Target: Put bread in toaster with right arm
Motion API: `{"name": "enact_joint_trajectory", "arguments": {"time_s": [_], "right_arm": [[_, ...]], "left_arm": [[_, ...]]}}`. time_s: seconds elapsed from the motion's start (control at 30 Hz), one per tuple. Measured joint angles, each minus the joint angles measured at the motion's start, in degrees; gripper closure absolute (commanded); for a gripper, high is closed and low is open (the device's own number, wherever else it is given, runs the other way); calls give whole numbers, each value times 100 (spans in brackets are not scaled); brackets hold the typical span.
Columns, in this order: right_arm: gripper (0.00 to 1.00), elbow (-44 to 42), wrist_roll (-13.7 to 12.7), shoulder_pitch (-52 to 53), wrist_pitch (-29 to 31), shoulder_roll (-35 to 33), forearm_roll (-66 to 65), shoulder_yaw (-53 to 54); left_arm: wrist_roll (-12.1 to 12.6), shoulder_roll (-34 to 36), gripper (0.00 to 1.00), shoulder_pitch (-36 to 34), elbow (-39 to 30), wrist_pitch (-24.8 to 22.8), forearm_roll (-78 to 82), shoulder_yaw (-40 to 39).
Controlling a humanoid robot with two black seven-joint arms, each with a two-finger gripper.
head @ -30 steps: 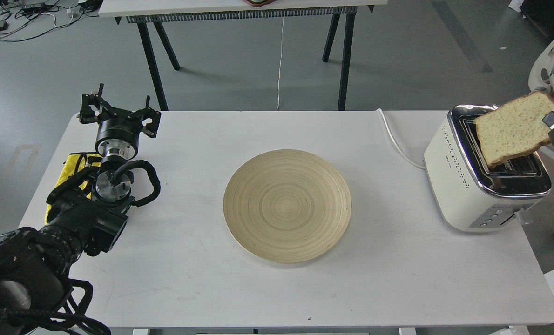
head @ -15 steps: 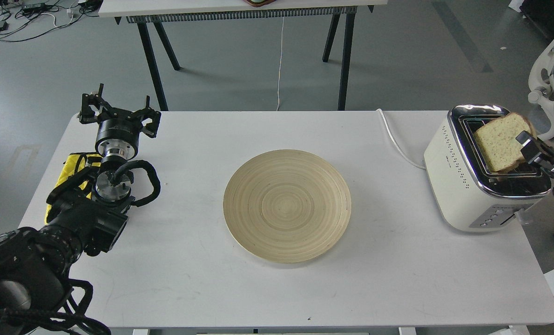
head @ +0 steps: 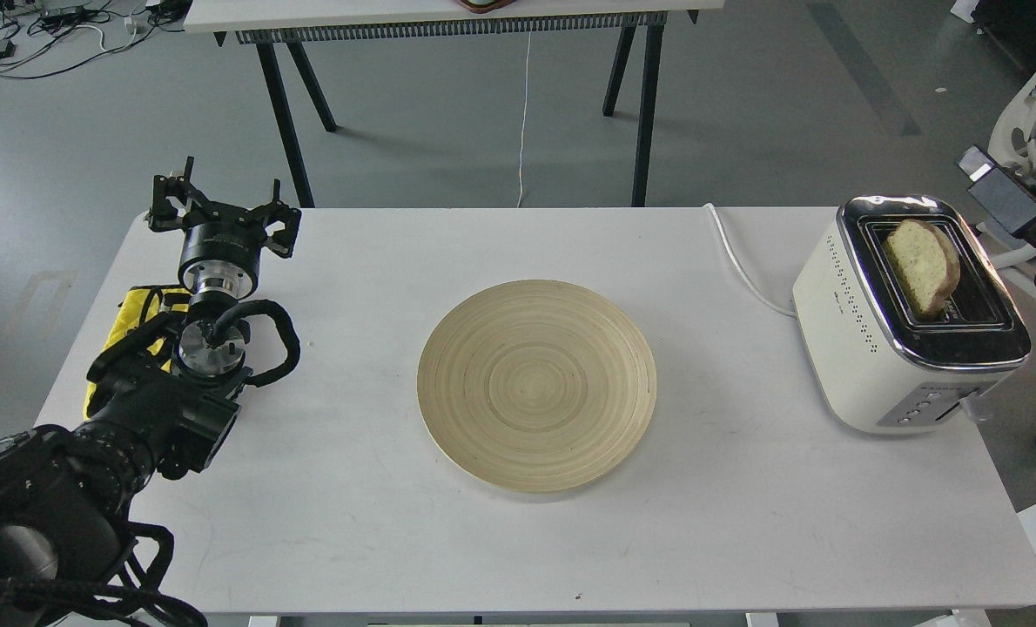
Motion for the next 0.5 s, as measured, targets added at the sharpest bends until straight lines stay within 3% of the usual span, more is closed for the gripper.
{"name": "enact_joint_trajectory", "arguments": {"time_s": [0.2,0.3,0.4,0.5], "right_arm": [[1,228,114,5,0,1054,1037,425],[1,177,430,-22,62,1795,1713,510],[1,-146,807,-46,661,2406,2432,689],[1,-790,985,-81,1606,3029,2951,1004]], "left_arm": [[1,0,0,0,1,0,0,0],[1,0,0,0,1,0,-1,0],[1,1,0,0,1,0,-1,0],[1,0,0,0,1,0,-1,0]]}}
